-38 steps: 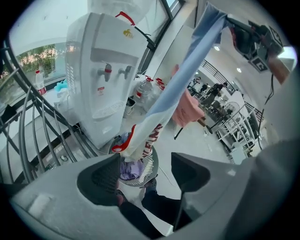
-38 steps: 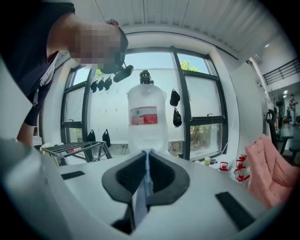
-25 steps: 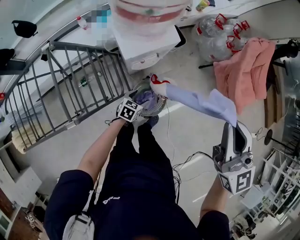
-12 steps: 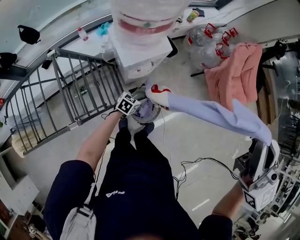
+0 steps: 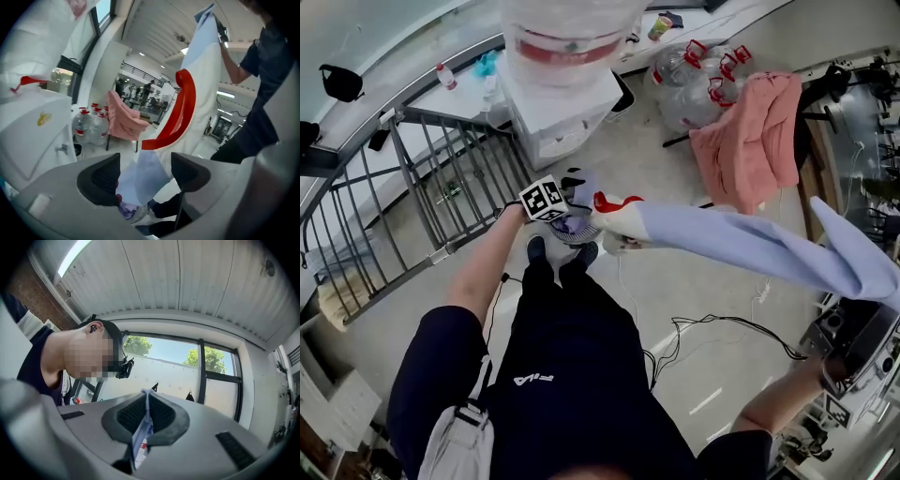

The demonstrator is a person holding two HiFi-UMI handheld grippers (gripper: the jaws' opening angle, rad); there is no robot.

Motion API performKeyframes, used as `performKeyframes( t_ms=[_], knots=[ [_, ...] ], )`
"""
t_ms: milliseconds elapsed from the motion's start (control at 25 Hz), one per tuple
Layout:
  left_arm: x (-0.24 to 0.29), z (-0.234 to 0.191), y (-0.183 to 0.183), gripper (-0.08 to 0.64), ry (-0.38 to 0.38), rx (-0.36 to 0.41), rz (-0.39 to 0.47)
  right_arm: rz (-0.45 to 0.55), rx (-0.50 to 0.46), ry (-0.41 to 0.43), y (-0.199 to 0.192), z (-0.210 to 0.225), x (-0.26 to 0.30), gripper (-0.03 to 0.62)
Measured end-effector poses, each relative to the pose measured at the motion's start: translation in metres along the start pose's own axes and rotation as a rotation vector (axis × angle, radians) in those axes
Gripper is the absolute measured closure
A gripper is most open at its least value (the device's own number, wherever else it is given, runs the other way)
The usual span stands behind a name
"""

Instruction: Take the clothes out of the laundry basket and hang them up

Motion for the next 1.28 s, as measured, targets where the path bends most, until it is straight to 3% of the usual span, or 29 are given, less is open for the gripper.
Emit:
performKeyframes(
  t_ms=[80, 200, 400, 560, 640, 760, 800, 920, 1040, 1280],
  knots=[
    [0.013, 0.019, -0.005, 0.233, -0.053, 0.017, -0.024, -0.004, 0.002, 0.001, 0.004, -0.003, -0.002, 0.577],
    [0.033, 0.042, -0.010, 0.229, -0.100, -0.016, -0.007, 0.000, 0.010, 0.007, 0.013, -0.009, -0.008, 0.577],
    [0.055, 0.081, -0.005, 0.215, -0.265, -0.017, 0.029, 0.029, 0.017, -0.013, 0.029, -0.015, -0.015, 0.577],
    [0.066, 0.107, 0.004, 0.216, -0.282, 0.018, 0.031, 0.018, -0.003, -0.062, 0.032, -0.018, -0.023, 0.575],
    [0.062, 0.113, 0.003, 0.237, -0.239, 0.020, 0.027, 0.010, 0.003, -0.091, 0.029, -0.018, -0.029, 0.576],
    [0.044, 0.110, -0.005, 0.468, -0.113, -0.041, 0.030, 0.005, 0.016, -0.145, 0.020, -0.016, -0.042, 0.577],
    [0.037, 0.108, -0.009, 0.515, -0.072, -0.079, 0.028, 0.006, 0.023, -0.165, 0.017, -0.015, -0.047, 0.575],
    [0.015, 0.103, -0.021, 0.523, 0.020, -0.170, 0.023, 0.010, 0.050, -0.221, 0.005, -0.012, -0.062, 0.576],
    [-0.015, 0.096, -0.026, 0.528, 0.161, -0.199, 0.028, -0.003, 0.091, -0.285, -0.018, -0.010, -0.077, 0.576],
    [-0.092, 0.079, -0.008, 0.529, 0.409, -0.259, 0.133, -0.081, 0.270, -0.397, -0.109, -0.026, -0.107, 0.575]
  ],
)
Point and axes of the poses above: the fingertips, and each gripper's own axes: x forward along the fingers, z to its right, y out of its top, the point moved 9 cm from there along -x, backward along the fingers, and after that the axes turned 14 degrees about y, right-handed, at the moved point
